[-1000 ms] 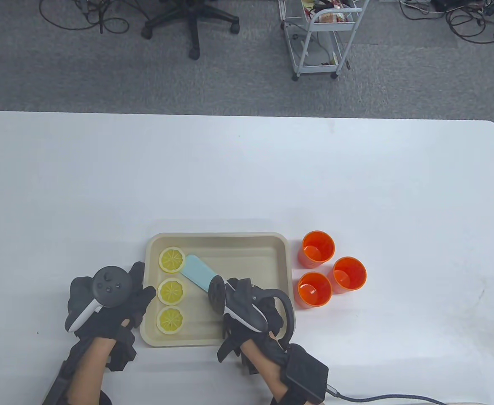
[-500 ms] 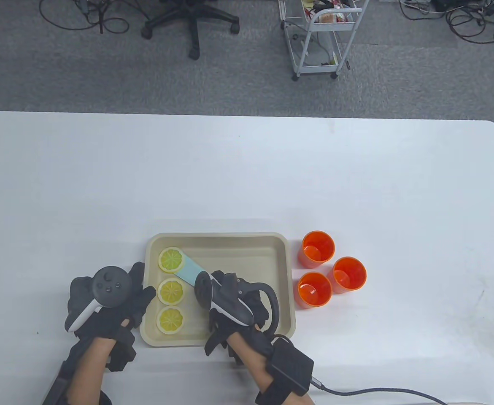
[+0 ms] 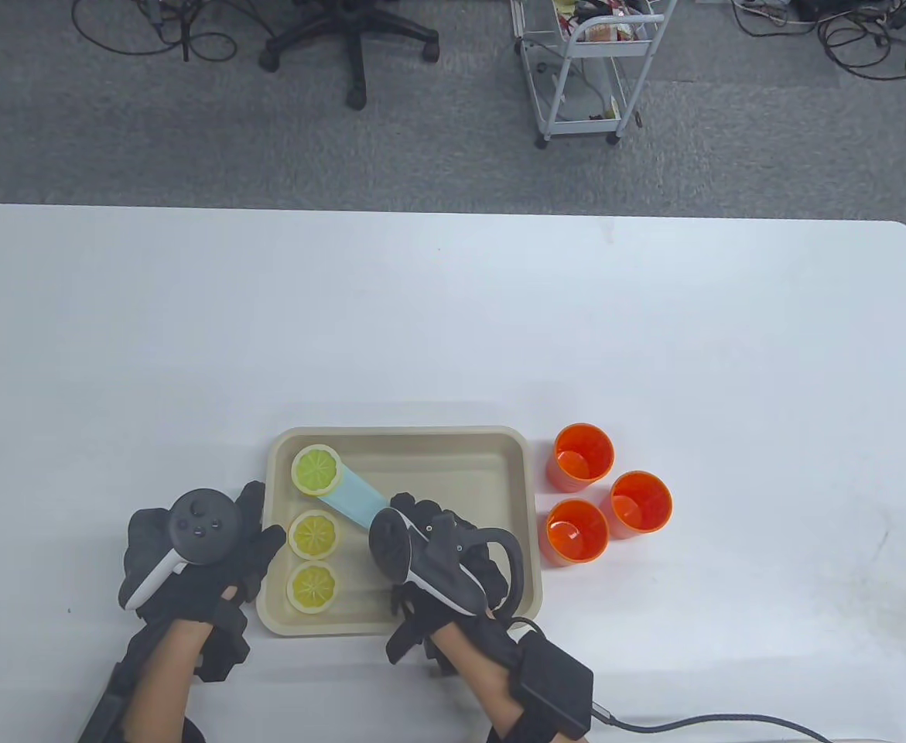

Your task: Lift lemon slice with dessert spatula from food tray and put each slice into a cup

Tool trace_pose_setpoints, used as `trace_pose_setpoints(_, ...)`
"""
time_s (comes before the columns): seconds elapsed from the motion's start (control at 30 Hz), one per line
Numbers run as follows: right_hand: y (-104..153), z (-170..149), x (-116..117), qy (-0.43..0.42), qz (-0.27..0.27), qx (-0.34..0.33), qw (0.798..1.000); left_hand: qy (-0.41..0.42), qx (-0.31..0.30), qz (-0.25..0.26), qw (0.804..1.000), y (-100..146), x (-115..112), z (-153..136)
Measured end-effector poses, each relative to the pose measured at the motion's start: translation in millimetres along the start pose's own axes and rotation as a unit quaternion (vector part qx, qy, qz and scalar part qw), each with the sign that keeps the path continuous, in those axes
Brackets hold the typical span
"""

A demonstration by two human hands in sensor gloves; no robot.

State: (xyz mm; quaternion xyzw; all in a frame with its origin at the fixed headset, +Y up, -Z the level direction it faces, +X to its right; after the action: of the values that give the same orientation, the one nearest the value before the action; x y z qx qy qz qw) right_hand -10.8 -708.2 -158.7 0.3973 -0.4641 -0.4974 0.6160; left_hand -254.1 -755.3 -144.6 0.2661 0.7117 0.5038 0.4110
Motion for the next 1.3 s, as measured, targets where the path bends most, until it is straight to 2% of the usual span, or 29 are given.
trace_pose_setpoints(0.17, 15.5, -18.9, -16.2, -0.029, -0.025, 0.005, 0.999, 0.001, 0.0, 0.001, 1.0, -0.2, 0.0, -0.3)
trace_pose_setpoints(0.33, 28.1, -52.5, -29.8, -0.062, -0.046, 0.028, 0.997, -0.001, 0.0, 0.001, 1.0, -0.3, 0.0, -0.2)
trace_pose_setpoints(0.53, 39.9, -105.7, -38.0, -0.092, -0.073, 0.092, 0.989, 0.0, 0.0, 0.001, 1.0, -0.2, -0.2, -0.4)
trace_pose_setpoints(0.73, 48.8, -162.2, -36.0, -0.124, -0.092, 0.165, 0.974, 0.0, 0.0, 0.001, 1.0, -0.1, -0.5, -0.7)
trace_pose_setpoints(0.83, 53.8, -191.2, -31.9, -0.145, -0.089, 0.202, 0.965, -0.001, 0.0, 0.001, 1.0, 0.0, -0.5, -0.6)
trace_pose_setpoints(1.0, 61.7, -223.6, -27.6, -0.13, -0.073, 0.254, 0.956, 0.001, 0.001, 0.002, 1.0, 0.4, -0.7, -0.9)
trace_pose_setpoints(1.3, 73.4, -260.3, -13.3, -0.126, -0.011, 0.31, 0.942, -0.001, 0.001, 0.004, 1.0, 1.4, -1.2, -1.2)
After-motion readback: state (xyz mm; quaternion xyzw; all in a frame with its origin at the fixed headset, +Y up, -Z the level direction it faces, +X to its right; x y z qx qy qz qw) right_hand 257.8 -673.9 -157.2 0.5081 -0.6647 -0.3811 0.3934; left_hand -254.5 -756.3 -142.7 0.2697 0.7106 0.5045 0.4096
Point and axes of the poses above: the tracker on the back of each hand, its own z axis roughly to the thumb side, its own y axis roughly from the fingertips to the wrist, x = y × z, the point moved 4 cm from there along -y, roughly from the wrist to the fingertips, and after that the axes turned 6 degrees about y, right-handed, at the moved point
